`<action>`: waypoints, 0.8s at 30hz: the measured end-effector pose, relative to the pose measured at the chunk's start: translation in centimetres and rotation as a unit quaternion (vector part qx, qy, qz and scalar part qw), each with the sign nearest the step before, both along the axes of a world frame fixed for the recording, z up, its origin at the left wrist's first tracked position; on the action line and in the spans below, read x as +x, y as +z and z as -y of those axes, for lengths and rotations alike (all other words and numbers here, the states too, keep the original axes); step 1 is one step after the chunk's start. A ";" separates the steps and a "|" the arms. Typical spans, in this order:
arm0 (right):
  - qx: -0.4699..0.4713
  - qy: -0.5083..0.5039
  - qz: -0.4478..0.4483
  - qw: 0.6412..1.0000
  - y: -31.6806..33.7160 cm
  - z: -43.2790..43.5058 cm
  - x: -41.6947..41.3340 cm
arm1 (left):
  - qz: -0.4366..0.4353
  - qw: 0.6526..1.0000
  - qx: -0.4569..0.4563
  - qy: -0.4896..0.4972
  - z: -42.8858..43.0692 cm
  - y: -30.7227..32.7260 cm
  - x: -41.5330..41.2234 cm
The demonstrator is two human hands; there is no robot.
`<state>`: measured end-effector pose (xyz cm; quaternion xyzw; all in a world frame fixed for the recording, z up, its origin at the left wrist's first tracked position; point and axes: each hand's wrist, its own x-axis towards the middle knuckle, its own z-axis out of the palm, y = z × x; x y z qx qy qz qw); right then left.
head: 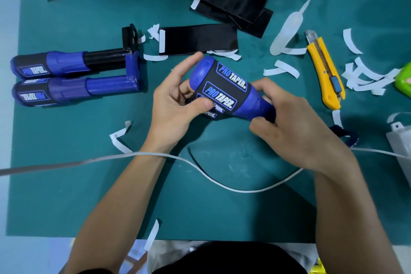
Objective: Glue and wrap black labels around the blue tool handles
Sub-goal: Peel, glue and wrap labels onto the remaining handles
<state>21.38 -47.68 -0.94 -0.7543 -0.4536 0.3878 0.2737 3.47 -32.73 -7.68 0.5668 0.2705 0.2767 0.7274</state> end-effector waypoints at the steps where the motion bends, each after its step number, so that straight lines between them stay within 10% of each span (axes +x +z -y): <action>1: -0.004 0.013 -0.012 1.000 -0.2 0.1 0.3 | 0.001 1.000 0.000 -0.003 0.1 0.2 0.1; 6: -0.013 0.064 -0.074 0.995 -1.0 -0.4 0.3 | 0.001 0.999 -0.016 0.040 -0.2 0.3 -0.2; 14: -0.002 0.021 -0.424 0.905 -2.0 -1.4 -1.8 | 0.023 0.997 -0.043 0.065 -0.9 0.9 -0.6; 24: -0.037 -0.017 -0.535 0.844 -2.6 -1.2 -2.2 | -0.008 0.999 -0.041 0.020 0.4 1.8 -0.2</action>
